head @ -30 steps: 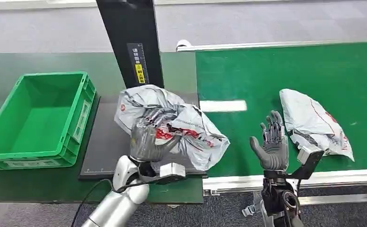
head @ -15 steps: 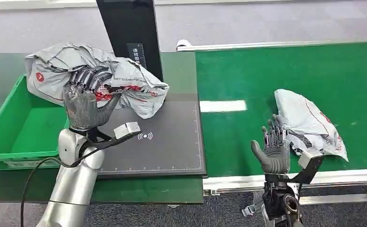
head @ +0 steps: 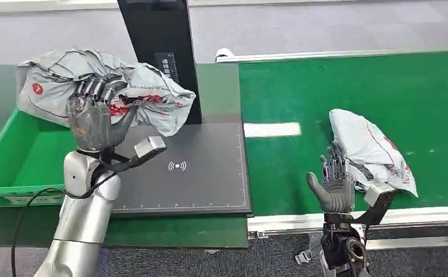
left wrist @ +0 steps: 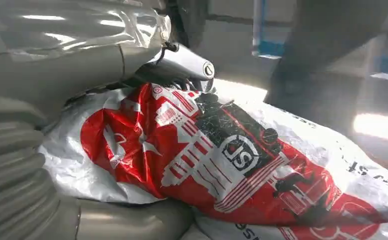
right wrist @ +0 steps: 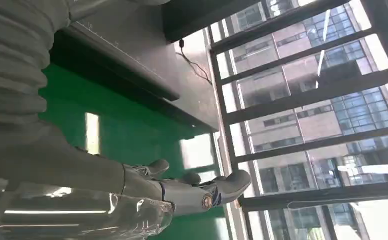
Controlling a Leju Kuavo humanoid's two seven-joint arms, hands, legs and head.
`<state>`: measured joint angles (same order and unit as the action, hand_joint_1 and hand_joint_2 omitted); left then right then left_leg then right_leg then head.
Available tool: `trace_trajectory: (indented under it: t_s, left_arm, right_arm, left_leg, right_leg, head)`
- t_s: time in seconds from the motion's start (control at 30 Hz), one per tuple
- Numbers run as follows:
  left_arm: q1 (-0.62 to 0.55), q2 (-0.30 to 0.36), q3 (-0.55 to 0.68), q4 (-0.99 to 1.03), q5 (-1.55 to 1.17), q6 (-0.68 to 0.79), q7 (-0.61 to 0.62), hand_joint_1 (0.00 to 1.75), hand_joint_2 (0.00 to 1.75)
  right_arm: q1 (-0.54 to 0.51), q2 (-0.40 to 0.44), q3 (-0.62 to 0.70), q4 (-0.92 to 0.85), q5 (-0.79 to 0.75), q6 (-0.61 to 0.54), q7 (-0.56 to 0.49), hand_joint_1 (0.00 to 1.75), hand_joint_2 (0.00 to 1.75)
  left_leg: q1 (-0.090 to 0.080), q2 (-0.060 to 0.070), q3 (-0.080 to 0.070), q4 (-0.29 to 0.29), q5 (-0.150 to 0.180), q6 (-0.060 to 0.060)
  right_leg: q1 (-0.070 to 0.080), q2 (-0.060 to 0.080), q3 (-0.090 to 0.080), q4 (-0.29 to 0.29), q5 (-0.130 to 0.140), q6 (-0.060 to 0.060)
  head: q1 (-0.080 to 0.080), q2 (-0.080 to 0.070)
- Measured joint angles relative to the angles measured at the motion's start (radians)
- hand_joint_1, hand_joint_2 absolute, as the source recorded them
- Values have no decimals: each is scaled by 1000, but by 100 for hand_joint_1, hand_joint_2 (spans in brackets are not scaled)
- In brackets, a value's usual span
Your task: Moved the parcel from conveyor to table for the left to box.
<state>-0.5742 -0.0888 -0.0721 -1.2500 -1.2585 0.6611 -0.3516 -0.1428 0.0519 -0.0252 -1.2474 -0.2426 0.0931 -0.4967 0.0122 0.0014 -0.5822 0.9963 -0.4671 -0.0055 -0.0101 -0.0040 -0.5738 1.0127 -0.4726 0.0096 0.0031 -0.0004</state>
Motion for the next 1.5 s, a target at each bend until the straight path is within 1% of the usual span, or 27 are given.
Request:
trace_trajectory:
  t_s: [0.03,0.07,0.13,0.2,0.23,0.3,0.37,0.4,0.43,0.47,0.53,0.57,0.77,0.8,0.83,0.9,0.97,1.0,1.07,1.1,1.13,1.37,1.43,1.5]
  left_arm:
    - [-36,21,2,35,-14,0,54,175,175]
    - [-87,57,2,98,-35,-4,129,175,175]
    - [-200,105,2,257,-57,-27,248,175,175]
    - [-309,164,2,413,-130,-109,406,175,175]
    - [-356,185,0,501,-175,-171,488,175,175]
    - [-414,232,-1,637,-202,-298,634,175,175]
    - [-436,274,15,737,-164,-537,793,175,175]
    - [-429,290,28,780,-148,-656,832,175,175]
    - [-416,305,39,810,-129,-739,834,175,175]
    - [-402,317,54,840,-113,-761,834,175,175]
    - [-383,334,75,877,-111,-763,834,175,175]
    - [-379,336,81,891,-111,-765,835,175,175]
    - [-397,355,113,932,-107,-818,861,175,175]
    - [-399,357,119,936,-107,-825,866,19,175]
    - [-400,358,123,938,-107,-830,869,0,175]
    - [-400,358,129,941,-107,-823,872,0,175]
    - [-396,358,134,944,-108,-766,865,0,175]
    - [-388,357,137,945,-108,-707,845,0,175]
    - [-372,352,147,945,-107,-508,768,0,175]
    - [-371,350,150,945,-107,-445,742,0,175]
    - [-372,347,152,945,-107,-412,730,0,175]
    - [-368,339,161,945,-106,-388,714,0,175]
    - [-365,336,170,944,-92,-299,657,0,175]
    - [-364,328,184,939,-46,-173,547,0,175]
  right_arm:
    - [2,-2,0,-1,-1,0,0,0,175]
    - [6,-4,0,-6,-4,0,0,0,175]
    - [9,-11,-2,-15,-8,1,2,0,175]
    - [9,-17,-4,-21,-11,3,7,0,175]
    - [8,-21,-5,-23,-12,5,11,0,175]
    - [5,-27,-4,-24,-14,12,14,0,175]
    - [-7,-32,1,-19,-18,24,22,0,175]
    - [-16,-34,5,-16,-19,25,24,0,175]
    - [-25,-35,11,-8,-20,26,24,0,175]
    - [-33,-37,14,-2,-21,26,27,0,175]
    - [-45,-38,22,7,-20,26,28,0,175]
    - [-48,-38,27,10,-20,26,29,0,175]
    - [-59,-29,47,21,-8,29,42,0,175]
    - [-62,-28,48,24,-7,29,45,0,175]
    - [-64,-26,49,26,-5,29,45,0,175]
    - [-67,-24,50,30,-4,29,45,0,175]
    - [-68,-22,50,32,-2,29,47,0,175]
    - [-67,-21,50,32,-2,29,47,0,175]
    - [-65,-20,50,31,0,29,48,0,175]
    - [-64,-19,50,31,0,29,50,0,175]
    - [-63,-17,50,31,0,29,51,0,175]
    - [-59,-13,50,31,0,29,54,0,175]
    - [-57,-11,50,31,0,29,55,0,175]
    - [-56,-10,50,31,1,26,57,0,175]
  left_leg:
    - [0,0,0,0,0,0]
    - [0,0,0,0,1,-1]
    - [1,1,0,0,2,-1]
    - [1,3,0,0,2,-2]
    - [1,4,0,0,2,-2]
    - [1,7,0,-1,2,-2]
    - [1,12,2,-1,1,-3]
    - [1,13,2,-1,1,-3]
    - [1,12,2,-1,1,-3]
    - [1,10,1,-1,1,-3]
    - [1,5,-1,-1,1,-3]
    - [1,4,-2,-1,1,-3]
    - [1,4,-2,-1,1,-3]
    - [1,4,-1,-1,1,-3]
    - [1,5,-1,-1,1,-3]
    - [1,4,-1,-1,1,-3]
    - [1,4,-1,-1,1,-4]
    - [1,5,-1,-1,2,-4]
    - [2,5,-1,-1,2,-4]
    - [2,4,-1,-1,2,-4]
    - [2,4,-1,-1,2,-4]
    - [1,4,-2,-1,2,-4]
    - [1,4,-2,-1,2,-4]
    - [1,4,-2,-1,2,-4]
  right_leg:
    - [0,0,0,0,0,-1]
    - [0,0,0,0,1,-1]
    - [1,0,0,1,2,-3]
    - [1,2,-1,1,3,-3]
    - [1,3,-1,1,3,-3]
    - [1,6,-1,2,3,-3]
    - [1,12,-1,2,3,-4]
    - [1,12,-2,2,3,-4]
    - [1,12,-3,2,3,-4]
    - [1,11,-3,2,2,-4]
    - [2,5,-4,2,1,-4]
    - [2,4,-3,2,1,-4]
    - [1,4,-3,2,2,-3]
    - [1,4,-3,2,2,-4]
    - [1,4,-3,2,2,-4]
    - [1,4,-3,2,2,-4]
    - [1,4,-3,2,2,-4]
    - [2,5,-4,2,2,-4]
    - [2,5,-4,2,2,-4]
    - [2,4,-4,2,2,-4]
    - [2,4,-4,2,2,-4]
    - [2,4,-4,2,2,-4]
    - [2,4,-4,2,2,-4]
    - [2,4,-4,2,2,-4]
  head:
    - [-2,0]
    - [-1,0]
    - [0,0]
    - [-1,0]
    - [-1,0]
    - [-1,0]
    - [-2,0]
    - [0,0]
    - [-2,0]
    - [0,0]
    - [0,0]
    - [-1,0]
    - [-1,0]
    - [0,0]
    - [-1,0]
    - [-1,0]
    - [-1,0]
    - [-1,0]
    - [0,0]
    - [-1,0]
    - [0,0]
    - [0,0]
    - [0,0]
    - [0,0]
